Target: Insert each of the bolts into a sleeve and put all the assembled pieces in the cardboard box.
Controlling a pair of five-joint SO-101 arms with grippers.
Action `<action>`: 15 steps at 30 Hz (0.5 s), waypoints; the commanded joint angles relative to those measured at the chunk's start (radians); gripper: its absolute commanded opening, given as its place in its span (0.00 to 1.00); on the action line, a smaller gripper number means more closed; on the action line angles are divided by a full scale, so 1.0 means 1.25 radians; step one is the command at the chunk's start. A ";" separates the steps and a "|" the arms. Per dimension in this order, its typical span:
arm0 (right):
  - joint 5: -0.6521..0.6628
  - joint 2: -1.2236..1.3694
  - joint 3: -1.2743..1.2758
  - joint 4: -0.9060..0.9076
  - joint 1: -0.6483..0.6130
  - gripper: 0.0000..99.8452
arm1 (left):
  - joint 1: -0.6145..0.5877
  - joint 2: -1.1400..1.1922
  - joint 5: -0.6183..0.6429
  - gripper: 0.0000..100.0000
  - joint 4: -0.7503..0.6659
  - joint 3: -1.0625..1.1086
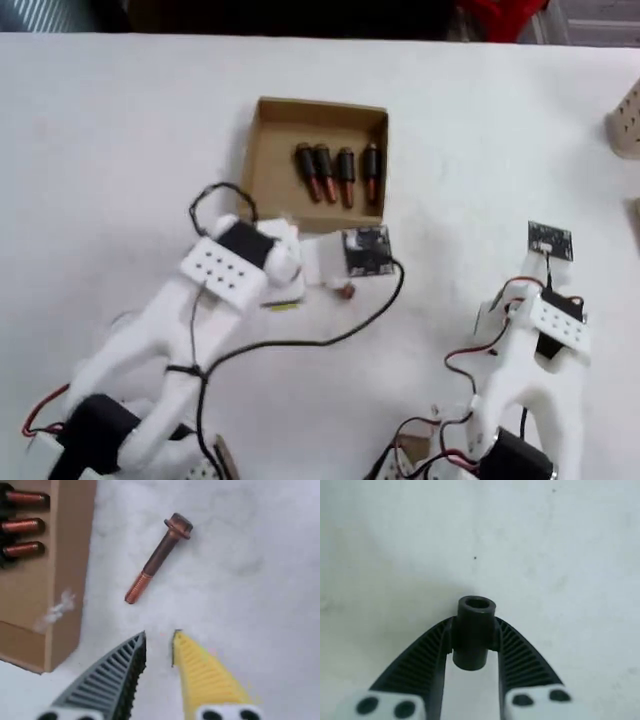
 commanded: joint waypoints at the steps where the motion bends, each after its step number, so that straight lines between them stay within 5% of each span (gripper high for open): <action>1: 0.053 -0.024 -0.004 -0.013 0.003 0.02 | 0.017 0.003 -0.077 0.19 0.011 -0.075; 8: 0.060 -0.024 0.004 -0.021 0.003 0.02 | 0.115 0.004 -0.178 0.19 0.038 -0.090; 15: 0.060 -0.024 0.005 -0.029 0.003 0.02 | 0.096 0.055 -0.191 0.19 0.001 -0.135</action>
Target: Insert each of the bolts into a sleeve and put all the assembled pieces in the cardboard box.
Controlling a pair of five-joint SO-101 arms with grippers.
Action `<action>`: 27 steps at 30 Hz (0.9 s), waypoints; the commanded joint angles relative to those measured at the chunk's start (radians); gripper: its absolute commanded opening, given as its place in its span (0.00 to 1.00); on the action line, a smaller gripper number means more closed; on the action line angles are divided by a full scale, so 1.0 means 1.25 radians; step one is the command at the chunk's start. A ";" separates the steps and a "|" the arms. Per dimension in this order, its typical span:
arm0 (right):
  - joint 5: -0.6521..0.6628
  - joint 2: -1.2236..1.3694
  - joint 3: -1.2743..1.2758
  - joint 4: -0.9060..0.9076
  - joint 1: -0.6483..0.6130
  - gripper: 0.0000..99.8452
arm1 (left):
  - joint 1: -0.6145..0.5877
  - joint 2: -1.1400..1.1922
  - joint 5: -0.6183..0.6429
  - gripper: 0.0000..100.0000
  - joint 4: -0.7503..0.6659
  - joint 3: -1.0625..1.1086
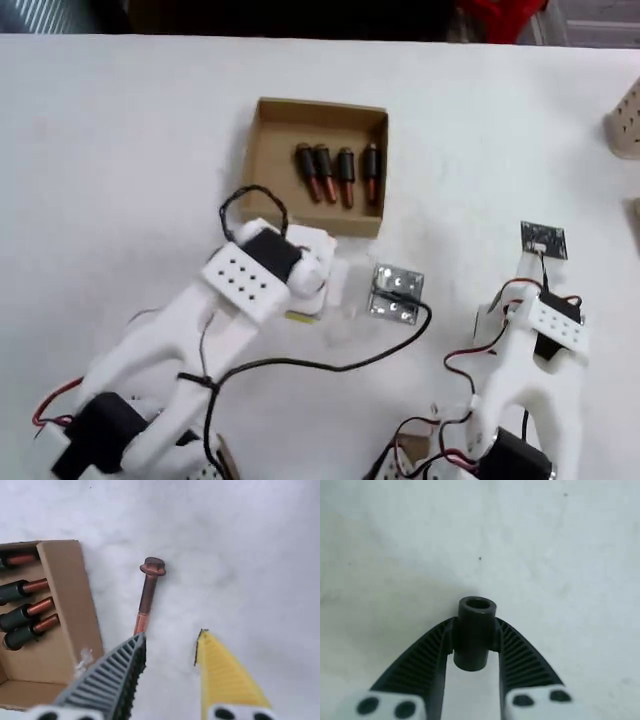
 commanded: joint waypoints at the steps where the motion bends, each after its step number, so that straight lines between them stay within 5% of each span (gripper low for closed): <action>1: 0.010 -0.024 -0.005 -0.009 0.002 0.02 | -0.010 0.071 -0.009 0.19 -0.027 -0.092; 10: 0.010 -0.024 -0.005 -0.009 0.002 0.02 | -0.009 0.337 -0.006 0.19 0.015 -0.285; 27: 0.011 -0.024 -0.004 -0.009 0.002 0.02 | -0.014 0.485 -0.002 0.19 -0.043 -0.344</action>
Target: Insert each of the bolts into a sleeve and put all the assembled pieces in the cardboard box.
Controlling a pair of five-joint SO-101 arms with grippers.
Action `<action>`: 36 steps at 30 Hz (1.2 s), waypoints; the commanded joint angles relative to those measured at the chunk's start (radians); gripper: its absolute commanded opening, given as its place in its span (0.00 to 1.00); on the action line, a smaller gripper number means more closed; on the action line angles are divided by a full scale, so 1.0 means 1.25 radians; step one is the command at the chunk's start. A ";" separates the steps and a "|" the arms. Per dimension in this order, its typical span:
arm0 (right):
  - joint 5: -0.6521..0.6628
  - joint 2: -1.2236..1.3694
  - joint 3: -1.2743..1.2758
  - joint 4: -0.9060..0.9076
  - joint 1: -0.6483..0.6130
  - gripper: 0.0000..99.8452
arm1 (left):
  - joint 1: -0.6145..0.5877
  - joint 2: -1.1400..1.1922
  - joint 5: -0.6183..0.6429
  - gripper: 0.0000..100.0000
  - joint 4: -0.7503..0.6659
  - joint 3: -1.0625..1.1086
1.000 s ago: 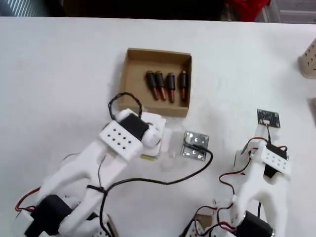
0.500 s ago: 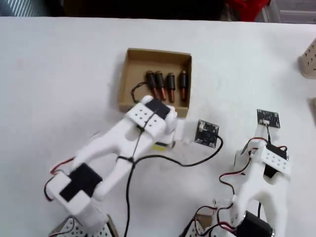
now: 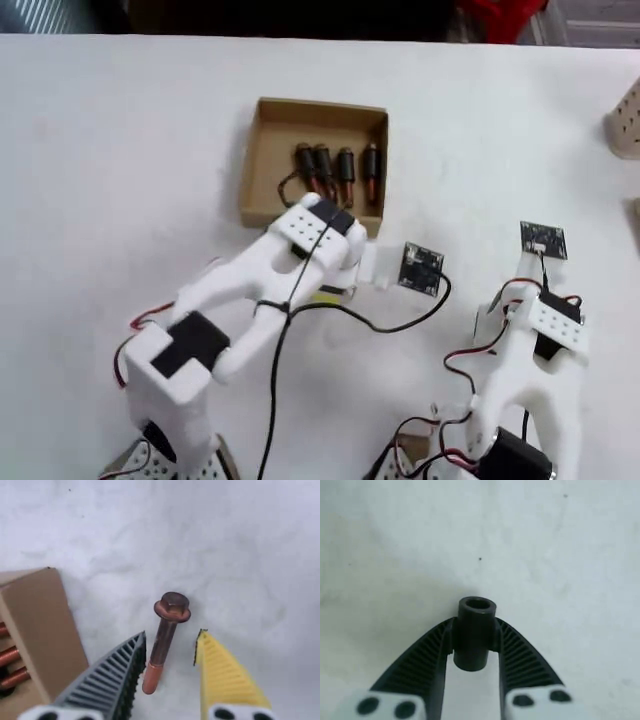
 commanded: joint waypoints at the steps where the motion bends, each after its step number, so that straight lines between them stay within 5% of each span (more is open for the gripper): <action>1: 0.010 -0.024 -0.004 -0.008 0.002 0.02 | -0.008 0.035 0.009 0.18 -0.018 -0.060; 11: 0.010 -0.024 -0.004 -0.008 0.002 0.02 | -0.010 0.136 0.134 0.17 -0.014 -0.153; 17: 0.010 -0.024 -0.004 -0.008 0.002 0.02 | -0.009 0.139 0.140 0.02 -0.012 -0.149; 24: 0.010 -0.024 -0.004 -0.008 0.002 0.02 | -0.014 0.139 0.149 0.02 0.010 -0.147; 32: 0.010 -0.024 -0.004 -0.008 0.002 0.02 | -0.014 0.112 0.485 0.02 0.011 -0.153; 36: 0.010 -0.024 0.002 -0.009 0.002 0.02 | -0.015 0.041 0.563 0.02 0.033 -0.134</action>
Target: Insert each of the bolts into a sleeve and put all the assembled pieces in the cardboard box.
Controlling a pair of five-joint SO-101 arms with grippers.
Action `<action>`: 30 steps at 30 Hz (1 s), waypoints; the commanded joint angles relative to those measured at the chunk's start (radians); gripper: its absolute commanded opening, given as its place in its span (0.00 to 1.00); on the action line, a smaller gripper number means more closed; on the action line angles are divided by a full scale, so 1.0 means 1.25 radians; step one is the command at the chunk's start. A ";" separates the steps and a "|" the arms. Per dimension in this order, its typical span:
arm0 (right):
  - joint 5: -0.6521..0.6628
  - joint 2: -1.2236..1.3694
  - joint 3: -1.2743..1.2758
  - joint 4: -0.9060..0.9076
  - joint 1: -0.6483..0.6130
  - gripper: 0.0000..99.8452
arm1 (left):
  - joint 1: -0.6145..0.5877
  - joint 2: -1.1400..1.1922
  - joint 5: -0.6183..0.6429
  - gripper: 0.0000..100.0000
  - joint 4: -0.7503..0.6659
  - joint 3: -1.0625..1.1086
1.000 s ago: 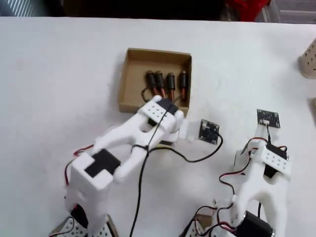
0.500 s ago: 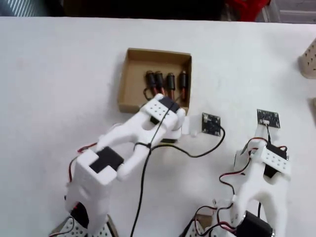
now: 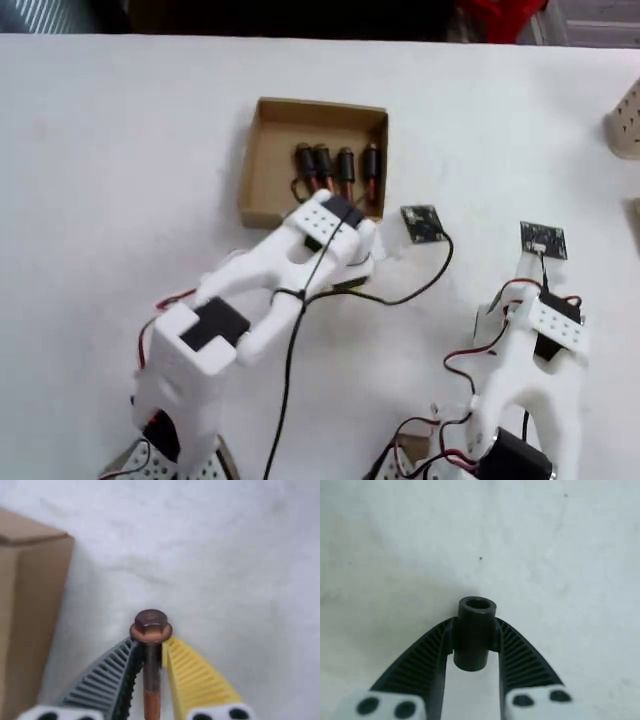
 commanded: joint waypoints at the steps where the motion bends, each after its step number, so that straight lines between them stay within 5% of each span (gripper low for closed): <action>1: 0.009 -0.024 -0.002 -0.009 0.003 0.02 | -0.015 -0.115 0.099 0.02 0.031 -0.006; 20: 0.001 -0.024 0.000 -0.025 0.001 0.02 | -0.245 -0.547 0.304 0.02 -0.193 0.421; 30: 0.001 -0.025 0.001 -0.021 -0.110 0.02 | -0.445 -0.666 0.421 0.02 -0.239 0.556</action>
